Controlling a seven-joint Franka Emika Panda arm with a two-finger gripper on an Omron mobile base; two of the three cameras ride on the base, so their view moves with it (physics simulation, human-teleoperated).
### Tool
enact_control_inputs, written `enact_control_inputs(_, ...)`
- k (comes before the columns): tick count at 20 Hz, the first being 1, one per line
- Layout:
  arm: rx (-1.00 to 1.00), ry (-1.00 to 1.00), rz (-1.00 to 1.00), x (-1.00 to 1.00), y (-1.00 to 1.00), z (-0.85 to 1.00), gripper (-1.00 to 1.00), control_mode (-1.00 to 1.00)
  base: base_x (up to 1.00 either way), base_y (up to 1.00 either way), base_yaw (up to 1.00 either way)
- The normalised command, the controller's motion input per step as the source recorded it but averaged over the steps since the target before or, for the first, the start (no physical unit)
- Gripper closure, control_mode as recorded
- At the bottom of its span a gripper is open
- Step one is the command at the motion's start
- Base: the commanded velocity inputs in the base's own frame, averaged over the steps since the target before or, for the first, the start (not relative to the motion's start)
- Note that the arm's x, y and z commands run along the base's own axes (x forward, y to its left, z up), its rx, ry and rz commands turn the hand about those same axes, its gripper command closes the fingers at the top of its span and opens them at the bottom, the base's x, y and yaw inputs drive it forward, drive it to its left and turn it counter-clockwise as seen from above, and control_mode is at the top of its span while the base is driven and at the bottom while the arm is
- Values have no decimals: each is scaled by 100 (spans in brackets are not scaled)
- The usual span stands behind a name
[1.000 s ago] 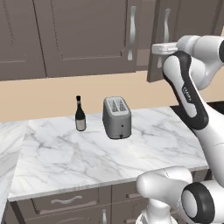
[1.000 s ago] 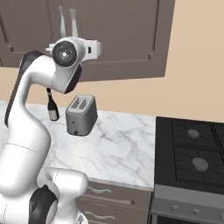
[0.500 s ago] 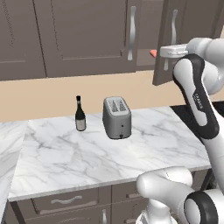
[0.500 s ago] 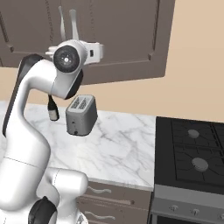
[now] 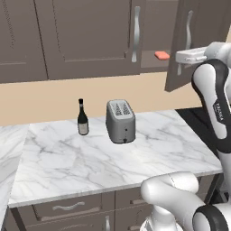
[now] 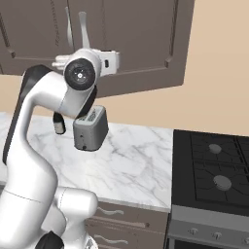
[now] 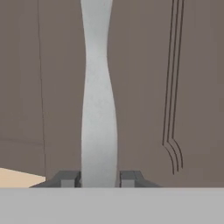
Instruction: Pick the bar soap and bar soap from the cabinet and place them on the counter.
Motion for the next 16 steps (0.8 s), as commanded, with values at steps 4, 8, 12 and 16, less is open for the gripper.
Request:
enact_control_inputs(4, 0, -3, 3, -43, -44, 39, 100, -100, 0, 0, 0)
enact_control_inputs(8, 0, -3, 4, -39, -44, 39, 100, -100, 0, 0, 0)
enact_control_inputs(12, 0, -2, 4, -38, -44, 39, 100, -100, 0, 0, 0)
enact_control_inputs(16, 0, -1, 4, -34, -42, 38, 100, -100, 0, 0, 0)
